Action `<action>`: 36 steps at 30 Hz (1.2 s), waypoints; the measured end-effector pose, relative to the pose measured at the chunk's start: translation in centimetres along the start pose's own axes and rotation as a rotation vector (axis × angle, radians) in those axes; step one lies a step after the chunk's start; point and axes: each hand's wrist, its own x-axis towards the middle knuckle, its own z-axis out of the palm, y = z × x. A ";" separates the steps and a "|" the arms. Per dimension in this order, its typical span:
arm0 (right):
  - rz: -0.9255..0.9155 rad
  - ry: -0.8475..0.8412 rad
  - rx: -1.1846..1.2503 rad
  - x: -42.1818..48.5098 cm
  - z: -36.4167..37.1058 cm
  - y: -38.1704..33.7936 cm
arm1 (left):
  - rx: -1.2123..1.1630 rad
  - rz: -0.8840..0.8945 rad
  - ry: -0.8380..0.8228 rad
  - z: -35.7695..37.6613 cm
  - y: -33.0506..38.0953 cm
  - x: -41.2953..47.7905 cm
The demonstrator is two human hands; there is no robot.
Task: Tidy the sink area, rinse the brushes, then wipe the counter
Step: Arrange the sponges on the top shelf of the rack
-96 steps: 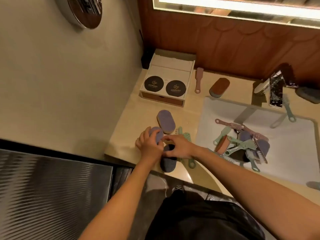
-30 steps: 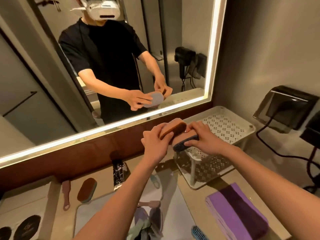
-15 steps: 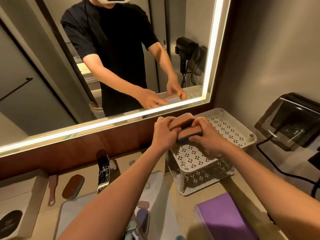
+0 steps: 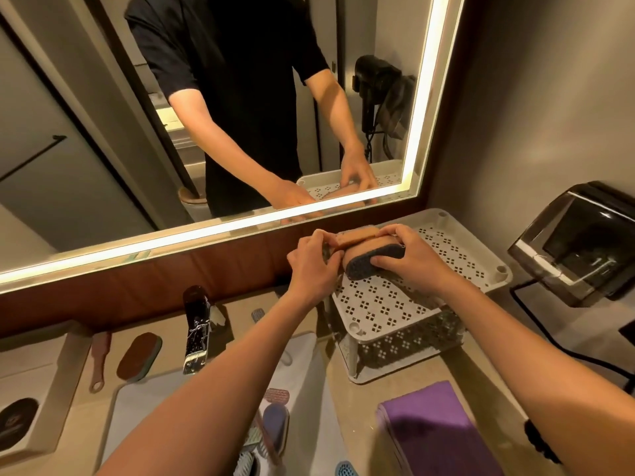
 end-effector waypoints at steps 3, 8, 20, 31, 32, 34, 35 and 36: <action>0.004 -0.024 0.024 0.2 0.3 0.0 | -0.080 -0.002 -0.008 -0.2 -0.4 -0.2; -0.015 -0.011 0.049 0.3 1.3 -0.1 | -0.132 0.018 0.029 -0.7 -0.2 -0.6; -0.003 0.028 0.095 -0.4 3.3 0.4 | -0.225 -0.050 0.041 0.3 1.4 -2.8; -0.016 0.056 -0.246 0.0 4.0 -0.1 | 0.046 0.027 -0.026 -0.1 1.2 -2.8; -0.047 0.097 -0.270 -0.4 4.1 -0.5 | 0.010 0.015 -0.055 -0.4 1.2 -3.0; -0.130 0.163 -0.228 -1.3 4.3 -1.4 | -0.045 0.008 -0.070 -1.3 1.0 -3.5; -0.160 0.176 -0.178 -1.8 4.6 -2.0 | -0.062 0.011 -0.066 -1.9 0.8 -3.8; -0.181 0.174 -0.129 -2.2 4.9 -2.6 | -0.074 0.008 -0.064 -2.6 0.6 -4.1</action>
